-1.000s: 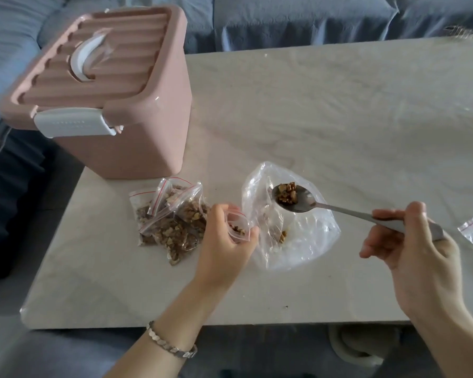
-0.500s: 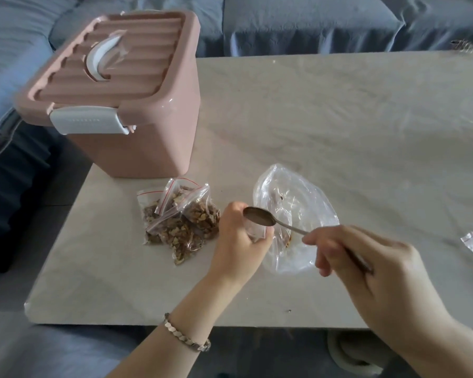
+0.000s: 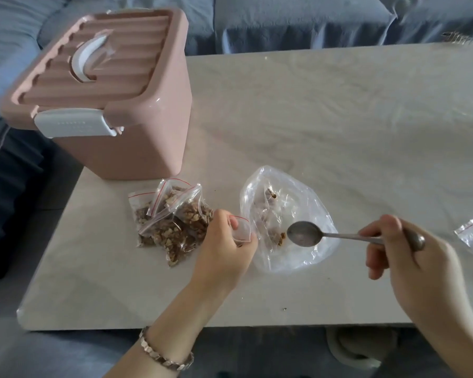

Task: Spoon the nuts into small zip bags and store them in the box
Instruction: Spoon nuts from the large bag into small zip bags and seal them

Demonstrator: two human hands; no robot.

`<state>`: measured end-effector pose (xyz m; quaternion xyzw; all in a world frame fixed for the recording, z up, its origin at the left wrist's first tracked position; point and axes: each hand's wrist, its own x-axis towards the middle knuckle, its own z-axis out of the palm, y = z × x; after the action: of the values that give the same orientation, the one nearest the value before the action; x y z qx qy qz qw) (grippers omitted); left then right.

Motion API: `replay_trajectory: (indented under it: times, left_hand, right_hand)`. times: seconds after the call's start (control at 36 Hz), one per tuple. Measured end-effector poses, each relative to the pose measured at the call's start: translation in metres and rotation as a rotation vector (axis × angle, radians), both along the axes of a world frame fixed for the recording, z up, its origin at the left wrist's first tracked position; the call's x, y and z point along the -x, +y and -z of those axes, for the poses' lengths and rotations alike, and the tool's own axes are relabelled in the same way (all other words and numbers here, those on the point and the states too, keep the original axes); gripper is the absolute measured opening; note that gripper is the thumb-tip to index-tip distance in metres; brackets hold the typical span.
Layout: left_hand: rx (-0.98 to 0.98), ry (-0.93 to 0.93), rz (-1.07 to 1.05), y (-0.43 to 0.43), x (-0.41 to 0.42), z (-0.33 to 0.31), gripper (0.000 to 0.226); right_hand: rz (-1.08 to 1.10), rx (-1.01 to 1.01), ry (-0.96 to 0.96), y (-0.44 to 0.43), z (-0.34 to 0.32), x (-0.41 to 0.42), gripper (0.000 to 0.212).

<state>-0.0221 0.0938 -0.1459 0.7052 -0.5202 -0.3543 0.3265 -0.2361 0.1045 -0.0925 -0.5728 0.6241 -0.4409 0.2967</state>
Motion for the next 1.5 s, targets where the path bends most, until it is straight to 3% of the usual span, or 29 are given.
replay_trajectory:
  times: [0.17,0.42,0.64,0.78,0.94,1.08,1.31,1.39,1.5]
  left_hand:
    - [-0.173,-0.037,0.061,-0.004,0.006,-0.008,0.024]
    - [-0.06,0.076,-0.013,-0.008,0.015,0.002,0.027]
    - [0.022,0.187,-0.197,-0.017,0.01,0.008,0.027]
    - [0.058,0.138,-0.176,-0.02,0.011,0.006,0.027]
    - [0.249,-0.071,-0.074,-0.012,0.009,0.014,0.033]
    - [0.351,-0.118,-0.036,-0.012,0.005,0.021,0.038]
    - [0.345,-0.098,0.0,-0.011,0.006,0.014,0.029]
    - [0.294,-0.073,-0.018,-0.008,0.006,0.015,0.038]
    - [0.227,-0.027,-0.021,-0.01,0.004,0.012,0.031]
  right_hand:
    - [0.044,-0.17,-0.169,-0.005,0.026,-0.005,0.04]
    - [0.172,-0.478,-0.695,-0.004,0.052,-0.007,0.041]
    - [0.261,-0.397,-0.803,-0.008,0.044,0.008,0.044]
    - [0.257,-0.268,-0.734,-0.012,0.03,0.011,0.043]
    - [0.178,-0.194,-0.663,-0.016,0.002,-0.003,0.043]
    - [0.079,-0.138,-0.532,-0.016,-0.018,-0.019,0.043]
    - [-0.338,0.192,-0.032,-0.001,-0.022,-0.044,0.034]
    - [-0.456,0.328,0.199,0.004,-0.026,-0.045,0.049]
    - [-0.478,0.41,0.269,0.006,-0.029,-0.043,0.053]
